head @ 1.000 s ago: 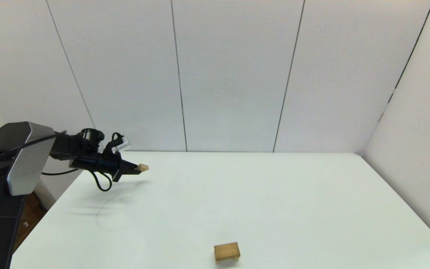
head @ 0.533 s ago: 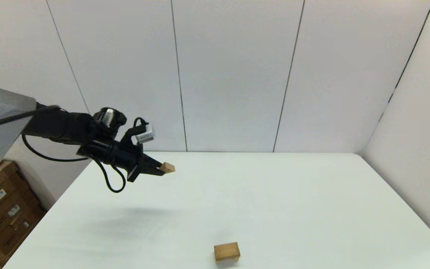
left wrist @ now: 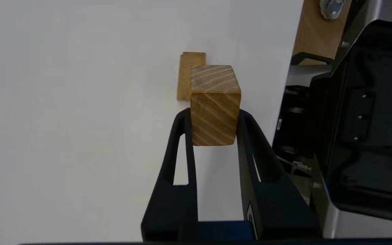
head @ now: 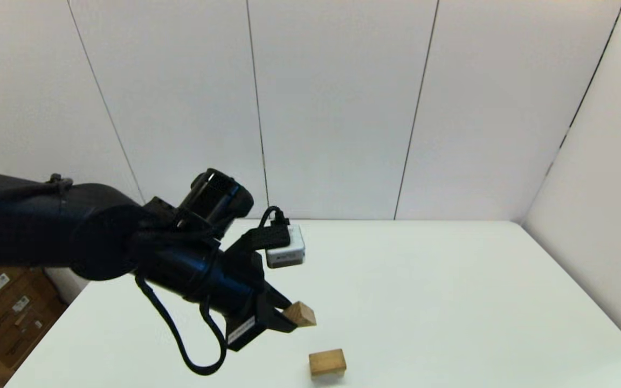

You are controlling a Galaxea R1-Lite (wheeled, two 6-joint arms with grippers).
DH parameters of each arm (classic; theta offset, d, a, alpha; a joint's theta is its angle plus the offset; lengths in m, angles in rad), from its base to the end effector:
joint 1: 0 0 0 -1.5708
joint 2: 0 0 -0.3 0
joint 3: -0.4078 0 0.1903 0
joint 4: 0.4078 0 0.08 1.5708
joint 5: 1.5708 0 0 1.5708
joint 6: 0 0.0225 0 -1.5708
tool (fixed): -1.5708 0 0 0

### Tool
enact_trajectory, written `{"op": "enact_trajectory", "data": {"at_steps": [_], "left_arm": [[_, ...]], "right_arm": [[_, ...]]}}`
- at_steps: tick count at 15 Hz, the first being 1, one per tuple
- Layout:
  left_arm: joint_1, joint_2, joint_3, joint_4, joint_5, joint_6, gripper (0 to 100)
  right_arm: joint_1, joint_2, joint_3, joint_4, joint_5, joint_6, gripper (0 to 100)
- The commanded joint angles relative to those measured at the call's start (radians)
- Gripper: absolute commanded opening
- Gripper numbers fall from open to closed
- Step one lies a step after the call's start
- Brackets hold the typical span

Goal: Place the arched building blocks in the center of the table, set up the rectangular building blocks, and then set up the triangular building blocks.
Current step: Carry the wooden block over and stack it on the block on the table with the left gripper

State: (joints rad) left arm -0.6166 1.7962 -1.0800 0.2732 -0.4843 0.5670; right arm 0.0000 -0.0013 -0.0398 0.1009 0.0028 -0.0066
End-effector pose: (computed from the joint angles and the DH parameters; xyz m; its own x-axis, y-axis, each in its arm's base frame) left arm 0.2413 -0.1839 0.1512 0.1273 -0.6609 -0.7396 0.9738 0.2248 -0.0332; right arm -0.0262 0.0001 0.0761 0.9982 0.0028 -0.0598 -0.0032 1.0000 -0.0064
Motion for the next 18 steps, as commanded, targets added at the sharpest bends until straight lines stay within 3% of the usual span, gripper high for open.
{"op": "enact_trajectory", "data": {"at_steps": [1, 3, 8, 14, 18], "left_arm": [[-0.075, 0.000, 0.213, -0.379, 0.029, -0.104, 0], [-0.121, 0.032, 0.310, -0.580, 0.078, -0.257, 0], [-0.141, 0.154, 0.465, -0.885, 0.069, -0.272, 0], [-0.126, 0.302, 0.509, -1.049, 0.033, -0.248, 0], [-0.051, 0.391, 0.505, -1.057, -0.025, -0.127, 0]], "right_arm": [[0.000, 0.001, 0.000, 0.000, 0.000, 0.000, 100], [0.000, 0.001, 0.000, 0.000, 0.000, 0.000, 100], [0.000, 0.001, 0.000, 0.000, 0.000, 0.000, 100], [0.000, 0.001, 0.000, 0.000, 0.000, 0.000, 100], [0.000, 0.001, 0.000, 0.000, 0.000, 0.000, 100]]}}
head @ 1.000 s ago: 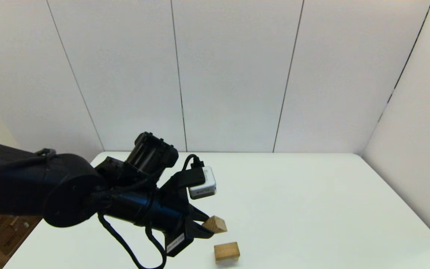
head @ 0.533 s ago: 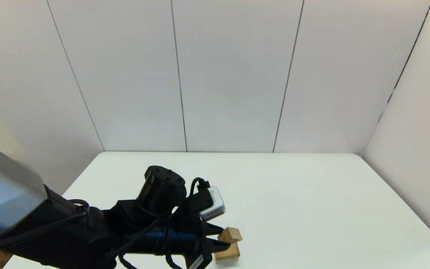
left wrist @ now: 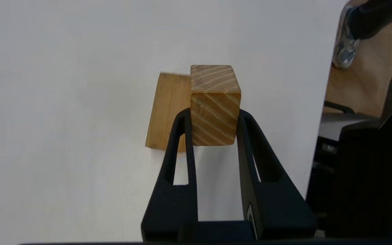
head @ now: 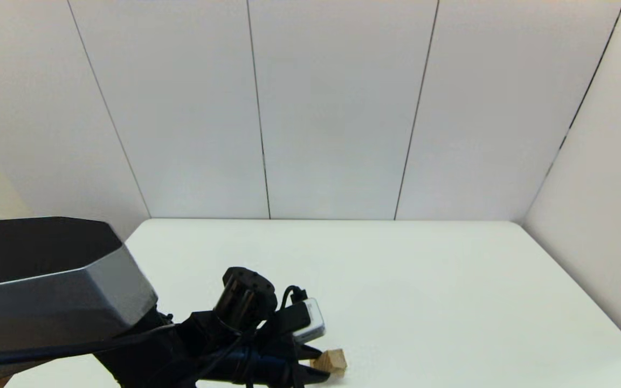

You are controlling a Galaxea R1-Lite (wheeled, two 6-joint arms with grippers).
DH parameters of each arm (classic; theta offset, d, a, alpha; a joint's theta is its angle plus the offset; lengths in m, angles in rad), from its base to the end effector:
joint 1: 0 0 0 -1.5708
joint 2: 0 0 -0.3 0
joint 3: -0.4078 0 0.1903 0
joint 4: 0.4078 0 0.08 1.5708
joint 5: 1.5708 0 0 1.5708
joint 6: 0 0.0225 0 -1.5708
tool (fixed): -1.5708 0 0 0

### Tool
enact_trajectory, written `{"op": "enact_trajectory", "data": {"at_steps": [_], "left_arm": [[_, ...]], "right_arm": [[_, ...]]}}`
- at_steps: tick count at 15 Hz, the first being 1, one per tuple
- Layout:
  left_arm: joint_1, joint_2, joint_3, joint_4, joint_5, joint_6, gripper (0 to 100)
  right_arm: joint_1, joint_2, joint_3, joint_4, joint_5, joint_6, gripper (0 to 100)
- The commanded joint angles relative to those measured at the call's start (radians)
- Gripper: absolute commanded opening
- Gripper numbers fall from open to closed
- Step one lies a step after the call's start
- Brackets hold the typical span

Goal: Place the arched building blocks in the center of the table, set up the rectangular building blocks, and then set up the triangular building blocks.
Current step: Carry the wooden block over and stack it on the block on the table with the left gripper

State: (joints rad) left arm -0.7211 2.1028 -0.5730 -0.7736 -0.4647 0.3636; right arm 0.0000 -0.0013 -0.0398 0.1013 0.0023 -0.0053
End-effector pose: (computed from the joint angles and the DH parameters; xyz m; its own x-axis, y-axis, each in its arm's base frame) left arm 0.2244 -0.2106 0.0184 0.1926 -0.7659 -0.6134 0.9638 0.2653 -0.0287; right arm -0.0262 0.0001 0.0760 0.9982 0.0023 -0.0602 -0.0026 1.0000 -0.0052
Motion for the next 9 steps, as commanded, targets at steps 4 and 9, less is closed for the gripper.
{"op": "enact_trajectory", "data": {"at_steps": [4, 9], "left_arm": [[0.075, 0.106, -0.018, -0.012, -0.065, 0.089, 0], [0.074, 0.122, -0.074, -0.012, -0.063, 0.094, 0]], "right_arm": [[0.000, 0.001, 0.000, 0.000, 0.001, -0.001, 100], [0.000, 0.001, 0.000, 0.000, 0.001, -0.001, 100]]}}
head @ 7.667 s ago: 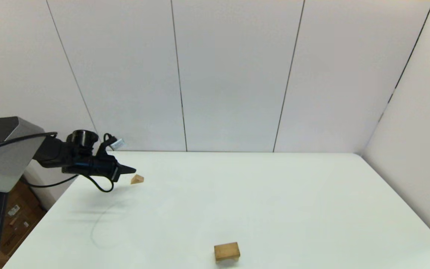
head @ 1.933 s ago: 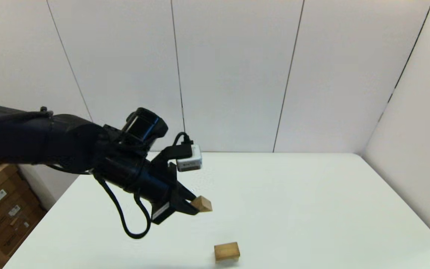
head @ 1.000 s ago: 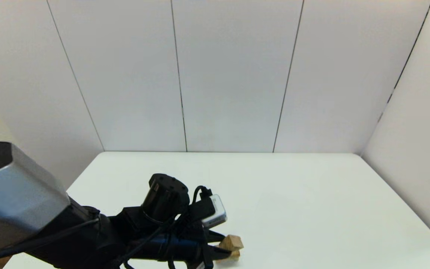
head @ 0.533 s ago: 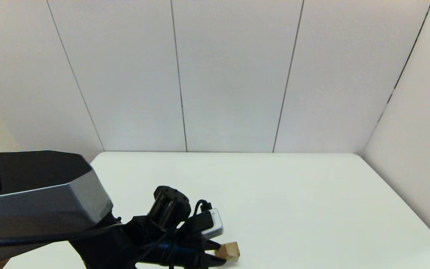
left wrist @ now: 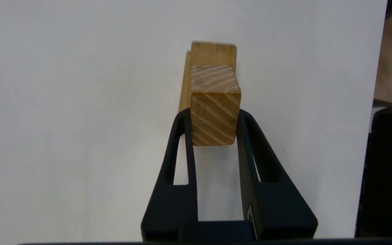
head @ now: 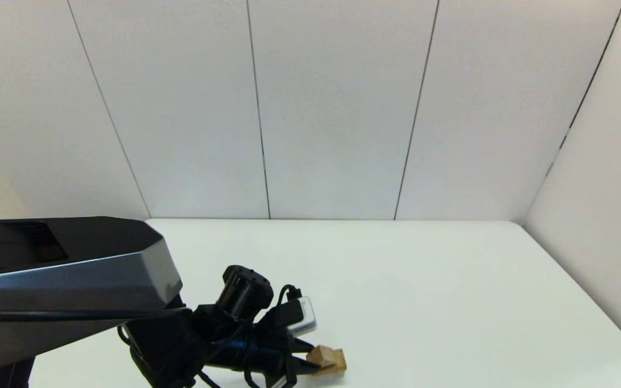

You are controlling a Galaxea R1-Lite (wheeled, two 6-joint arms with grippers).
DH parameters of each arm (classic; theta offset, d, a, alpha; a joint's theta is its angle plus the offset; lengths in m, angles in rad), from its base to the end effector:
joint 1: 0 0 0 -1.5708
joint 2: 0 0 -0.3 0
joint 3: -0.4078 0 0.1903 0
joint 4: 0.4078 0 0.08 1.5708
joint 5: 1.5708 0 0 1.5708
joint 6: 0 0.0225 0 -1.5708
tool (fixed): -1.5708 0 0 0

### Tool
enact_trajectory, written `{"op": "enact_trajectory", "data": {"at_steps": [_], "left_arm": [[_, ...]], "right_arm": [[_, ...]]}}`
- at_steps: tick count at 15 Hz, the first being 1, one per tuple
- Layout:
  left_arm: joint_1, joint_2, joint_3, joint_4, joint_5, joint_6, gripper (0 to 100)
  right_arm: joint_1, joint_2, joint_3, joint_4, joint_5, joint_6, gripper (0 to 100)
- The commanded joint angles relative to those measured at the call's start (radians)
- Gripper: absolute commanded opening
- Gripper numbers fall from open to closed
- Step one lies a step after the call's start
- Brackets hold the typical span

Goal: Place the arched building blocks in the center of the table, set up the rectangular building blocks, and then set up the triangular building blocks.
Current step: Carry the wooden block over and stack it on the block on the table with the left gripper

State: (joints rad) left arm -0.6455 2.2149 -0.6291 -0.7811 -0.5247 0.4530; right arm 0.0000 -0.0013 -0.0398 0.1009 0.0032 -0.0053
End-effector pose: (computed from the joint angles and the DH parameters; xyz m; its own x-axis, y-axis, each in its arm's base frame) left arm 0.2504 -0.2027 -0.0076 0.1779 -0.7612 -0.6237 0.9695 0.2440 -0.0211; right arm -0.0262 0.0001 0.0761 0.9982 0.0032 -0.0598 -0.0035 1.0000 -0.0051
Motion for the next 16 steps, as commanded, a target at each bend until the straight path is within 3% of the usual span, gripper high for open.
{"op": "enact_trajectory", "data": {"at_steps": [1, 16], "left_arm": [[-0.002, 0.009, -0.024, -0.004, -0.001, 0.004, 0], [-0.006, 0.035, -0.047, -0.003, -0.003, 0.085, 0]], "right_arm": [[0.000, 0.001, 0.000, 0.000, 0.000, -0.001, 100], [0.000, 0.001, 0.000, 0.000, 0.000, -0.001, 100]]}}
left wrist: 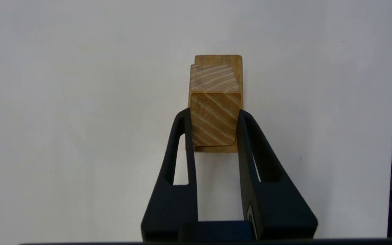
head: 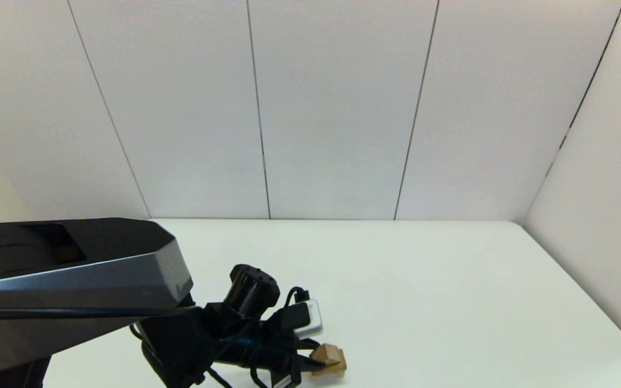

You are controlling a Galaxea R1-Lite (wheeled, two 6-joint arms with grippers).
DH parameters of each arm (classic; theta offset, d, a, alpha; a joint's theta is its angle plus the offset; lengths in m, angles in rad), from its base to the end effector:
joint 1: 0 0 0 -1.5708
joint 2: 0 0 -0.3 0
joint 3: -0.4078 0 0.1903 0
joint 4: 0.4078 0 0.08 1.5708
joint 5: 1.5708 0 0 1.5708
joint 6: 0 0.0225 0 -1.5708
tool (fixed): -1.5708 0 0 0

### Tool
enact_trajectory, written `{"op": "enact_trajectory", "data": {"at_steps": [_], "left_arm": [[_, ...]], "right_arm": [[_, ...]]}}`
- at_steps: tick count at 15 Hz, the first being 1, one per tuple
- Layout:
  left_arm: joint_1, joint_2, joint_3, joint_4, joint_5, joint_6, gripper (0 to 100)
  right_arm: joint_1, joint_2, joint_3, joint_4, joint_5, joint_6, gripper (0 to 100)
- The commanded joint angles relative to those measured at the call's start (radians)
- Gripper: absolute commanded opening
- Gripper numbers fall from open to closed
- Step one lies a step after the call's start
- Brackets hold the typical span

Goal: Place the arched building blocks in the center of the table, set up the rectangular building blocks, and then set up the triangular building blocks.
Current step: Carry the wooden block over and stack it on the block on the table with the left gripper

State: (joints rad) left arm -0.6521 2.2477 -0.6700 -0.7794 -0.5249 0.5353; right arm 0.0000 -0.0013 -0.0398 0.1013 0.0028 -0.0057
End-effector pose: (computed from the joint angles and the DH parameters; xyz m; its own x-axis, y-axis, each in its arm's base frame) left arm 0.2567 -0.2102 -0.0126 0.1759 -0.7648 -0.6198 0.9812 0.1873 0.0473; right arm -0.0262 0.0001 0.0760 0.9982 0.0028 -0.0602 -0.0031 1.0000 -0.0055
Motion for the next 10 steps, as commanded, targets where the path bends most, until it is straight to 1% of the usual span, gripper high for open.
{"op": "enact_trajectory", "data": {"at_steps": [1, 10], "left_arm": [[0.000, 0.001, -0.006, -0.005, -0.003, 0.003, 0], [-0.021, -0.023, 0.000, 0.003, -0.003, 0.002, 0]], "right_arm": [[0.000, 0.001, 0.000, 0.000, 0.000, 0.000, 100], [0.000, 0.001, 0.000, 0.002, 0.000, 0.000, 100]]}}
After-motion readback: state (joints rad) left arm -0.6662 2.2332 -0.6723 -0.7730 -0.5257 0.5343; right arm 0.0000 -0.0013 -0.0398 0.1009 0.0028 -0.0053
